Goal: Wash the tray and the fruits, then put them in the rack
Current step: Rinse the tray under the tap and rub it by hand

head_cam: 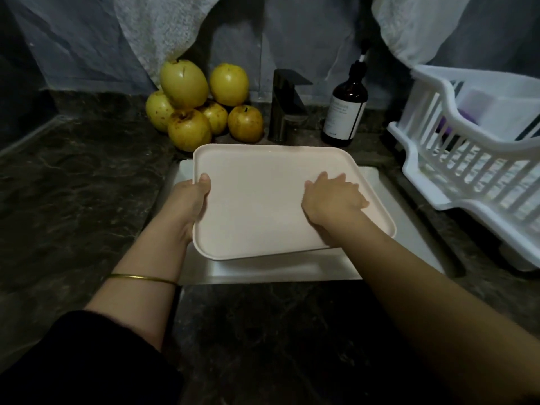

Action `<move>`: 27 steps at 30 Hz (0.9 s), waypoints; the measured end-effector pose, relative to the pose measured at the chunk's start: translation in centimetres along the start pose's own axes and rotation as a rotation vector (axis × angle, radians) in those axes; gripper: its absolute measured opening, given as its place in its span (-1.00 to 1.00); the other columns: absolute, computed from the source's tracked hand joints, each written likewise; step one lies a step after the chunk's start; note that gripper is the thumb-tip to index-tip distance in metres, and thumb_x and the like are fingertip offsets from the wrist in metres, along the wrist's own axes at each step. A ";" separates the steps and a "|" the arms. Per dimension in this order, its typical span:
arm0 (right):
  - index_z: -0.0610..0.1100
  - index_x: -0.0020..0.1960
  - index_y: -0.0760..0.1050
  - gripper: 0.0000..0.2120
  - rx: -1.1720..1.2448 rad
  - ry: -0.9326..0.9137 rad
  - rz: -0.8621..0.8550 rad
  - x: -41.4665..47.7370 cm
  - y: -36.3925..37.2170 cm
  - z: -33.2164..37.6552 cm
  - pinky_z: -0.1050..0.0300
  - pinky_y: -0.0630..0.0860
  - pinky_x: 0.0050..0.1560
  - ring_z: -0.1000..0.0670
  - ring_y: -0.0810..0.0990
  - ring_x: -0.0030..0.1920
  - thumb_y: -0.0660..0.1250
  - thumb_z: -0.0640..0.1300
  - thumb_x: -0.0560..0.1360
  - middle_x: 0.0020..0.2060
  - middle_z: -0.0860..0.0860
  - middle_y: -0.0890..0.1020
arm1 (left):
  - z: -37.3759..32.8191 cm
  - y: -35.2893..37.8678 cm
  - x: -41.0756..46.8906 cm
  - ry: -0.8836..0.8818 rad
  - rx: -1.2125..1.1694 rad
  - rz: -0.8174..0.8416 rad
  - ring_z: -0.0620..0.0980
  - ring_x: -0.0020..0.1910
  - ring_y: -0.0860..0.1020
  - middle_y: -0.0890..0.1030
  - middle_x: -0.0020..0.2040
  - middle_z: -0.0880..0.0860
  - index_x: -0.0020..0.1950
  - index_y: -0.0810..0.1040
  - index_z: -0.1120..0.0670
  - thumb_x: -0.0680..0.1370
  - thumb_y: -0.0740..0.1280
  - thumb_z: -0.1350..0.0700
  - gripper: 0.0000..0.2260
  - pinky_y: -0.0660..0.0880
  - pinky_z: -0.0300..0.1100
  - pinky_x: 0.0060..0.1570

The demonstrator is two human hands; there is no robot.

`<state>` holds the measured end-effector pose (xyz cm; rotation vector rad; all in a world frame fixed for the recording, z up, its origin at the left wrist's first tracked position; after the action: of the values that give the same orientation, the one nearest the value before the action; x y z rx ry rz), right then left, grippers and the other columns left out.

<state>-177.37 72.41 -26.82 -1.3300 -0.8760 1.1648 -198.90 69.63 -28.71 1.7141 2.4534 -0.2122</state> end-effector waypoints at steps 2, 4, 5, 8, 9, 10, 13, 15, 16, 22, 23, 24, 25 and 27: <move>-0.20 0.40 0.33 -0.61 -0.178 -0.063 -0.046 -1.1 -0.4 0.3 -0.23 0.38 0.29 -0.28 0.37 0.34 0.11 -0.13 0.60 0.35 -0.22 0.40 | -0.1 0.1 -0.1 0.006 -0.016 -0.020 0.04 -0.25 0.53 0.54 0.01 0.17 0.26 0.45 0.26 0.66 0.14 0.07 -0.69 0.45 -0.13 -0.17; -0.20 0.19 0.50 -0.74 -0.335 -0.236 -0.112 -2.7 -0.6 1.3 -0.08 0.52 0.14 -0.21 0.53 0.15 0.23 -0.26 0.52 0.13 -0.15 0.56 | 0.0 0.1 0.0 -0.009 -0.010 -0.045 0.10 -0.14 0.54 0.54 0.02 0.17 0.30 0.44 0.28 0.66 0.15 0.08 -0.67 0.44 -0.10 -0.08; -0.19 0.14 0.52 -0.77 -0.365 -0.323 -0.139 -3.5 -0.4 1.9 0.00 0.53 0.09 -0.18 0.56 0.10 0.25 -0.29 0.50 0.07 -0.12 0.58 | 0.1 0.0 0.0 -0.022 -0.007 -0.051 0.12 -0.08 0.53 0.54 0.03 0.16 0.31 0.44 0.28 0.66 0.15 0.08 -0.66 0.43 -0.08 -0.05; -0.22 0.21 0.46 -0.72 -0.237 -0.536 -0.193 -4.7 0.3 3.7 0.03 0.42 0.12 -0.18 0.48 0.18 0.16 -0.29 0.52 0.19 -0.14 0.50 | 0.1 -0.2 0.0 -0.049 -0.012 -0.043 0.12 -0.02 0.51 0.55 0.07 0.17 0.31 0.43 0.27 0.66 0.14 0.08 -0.67 0.43 -0.05 0.00; -0.22 0.32 0.38 -0.64 -0.153 -0.592 -0.181 -4.7 0.6 4.2 -0.03 0.35 0.23 -0.21 0.40 0.29 0.11 -0.28 0.54 0.32 -0.15 0.41 | 0.2 -0.3 0.0 -0.056 -0.017 -0.040 0.12 -0.01 0.51 0.55 0.09 0.17 0.31 0.43 0.27 0.66 0.14 0.08 -0.67 0.44 -0.05 0.01; -0.19 0.43 0.28 -0.57 -0.085 -0.646 -0.142 -4.5 0.7 4.5 -0.09 0.24 0.36 -0.22 0.26 0.40 0.07 -0.25 0.56 0.44 -0.13 0.28 | 0.2 -0.3 0.0 -0.063 -0.023 -0.033 0.12 0.00 0.51 0.55 0.10 0.17 0.32 0.42 0.27 0.66 0.14 0.07 -0.66 0.43 -0.05 0.02; 0.07 0.53 0.09 -0.55 0.044 -0.765 -0.047 -3.4 0.7 4.4 -0.19 -0.13 0.48 -0.08 -0.06 0.54 -0.03 -0.04 0.65 0.55 0.09 0.03 | 0.1 -0.3 -0.1 -0.065 -0.049 -0.020 0.12 -0.02 0.51 0.54 0.10 0.18 0.32 0.42 0.27 0.67 0.13 0.08 -0.66 0.42 -0.07 -0.01; 0.20 0.51 0.09 -0.56 0.081 -0.780 -0.033 -2.3 0.5 3.6 -0.25 -0.23 0.46 0.03 -0.11 0.54 -0.07 0.13 0.64 0.54 0.17 0.01 | 0.0 -0.2 -0.2 -0.066 -0.060 0.000 0.11 -0.11 0.54 0.55 0.07 0.17 0.30 0.43 0.26 0.66 0.13 0.08 -0.68 0.42 -0.06 -0.04; 0.23 0.50 0.09 -0.55 0.078 -0.771 -0.034 -1.8 0.5 3.1 -0.28 -0.24 0.45 0.06 -0.12 0.54 -0.08 0.19 0.63 0.54 0.19 0.00 | 0.0 -0.1 -0.2 -0.063 -0.055 0.012 0.09 -0.18 0.54 0.55 0.05 0.17 0.29 0.43 0.25 0.66 0.13 0.07 -0.69 0.42 -0.06 -0.05; 0.20 0.53 -0.03 -0.41 0.013 -0.467 -0.093 1.4 -0.5 0.8 -0.34 -0.24 0.42 -0.07 -0.17 0.54 -0.17 0.36 0.55 0.55 0.13 -0.10 | 0.0 -0.3 -0.1 -0.051 -0.041 0.070 0.06 -0.21 0.56 0.59 -0.05 0.15 0.20 0.47 0.19 0.65 0.15 0.04 -0.73 0.49 -0.11 -0.18; 0.17 0.55 -0.04 -0.38 0.023 -0.359 -0.106 1.9 -0.8 0.4 -0.34 -0.23 0.42 -0.12 -0.17 0.54 -0.18 0.36 0.55 0.56 0.08 -0.11 | 0.0 -0.3 -0.1 -0.047 -0.040 0.074 0.06 -0.21 0.56 0.59 -0.09 0.12 0.18 0.48 0.17 0.65 0.15 0.04 -0.75 0.48 -0.12 -0.20; 0.11 0.56 -0.03 -0.37 0.045 -0.249 -0.114 2.3 -1.0 -0.1 -0.32 -0.20 0.44 -0.18 -0.15 0.54 -0.18 0.34 0.56 0.56 0.02 -0.09 | 0.0 -0.3 -0.1 -0.044 -0.039 0.079 0.06 -0.22 0.56 0.60 -0.12 0.10 0.16 0.48 0.17 0.65 0.15 0.04 -0.76 0.48 -0.13 -0.21; 0.04 0.56 0.00 -0.37 0.067 -0.159 -0.112 2.5 -1.2 -0.5 -0.28 -0.14 0.46 -0.22 -0.10 0.53 -0.17 0.30 0.58 0.56 -0.05 -0.05 | 0.0 -0.2 -0.1 -0.040 -0.041 0.083 0.06 -0.22 0.56 0.60 -0.14 0.09 0.15 0.48 0.16 0.65 0.15 0.04 -0.76 0.48 -0.12 -0.22; -0.11 0.50 0.19 -0.43 0.040 -0.092 -0.122 2.3 -1.8 -0.8 -0.13 0.13 0.41 -0.25 0.17 0.47 -0.07 0.19 0.62 0.49 -0.17 0.20 | 0.1 -0.2 0.0 -0.035 -0.022 0.088 0.07 -0.23 0.56 0.60 -0.17 0.09 0.13 0.49 0.16 0.65 0.16 0.04 -0.77 0.48 -0.12 -0.21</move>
<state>-175.79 74.60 -25.49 -1.1814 -0.9813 1.1499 -199.05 69.53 -28.76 1.7890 2.3412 -0.2029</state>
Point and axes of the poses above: each hand's wrist, its own x-axis towards the middle knuckle, its own y-axis out of the palm, z = x × y, the point moved 2 cm from there along x, towards the middle knuckle
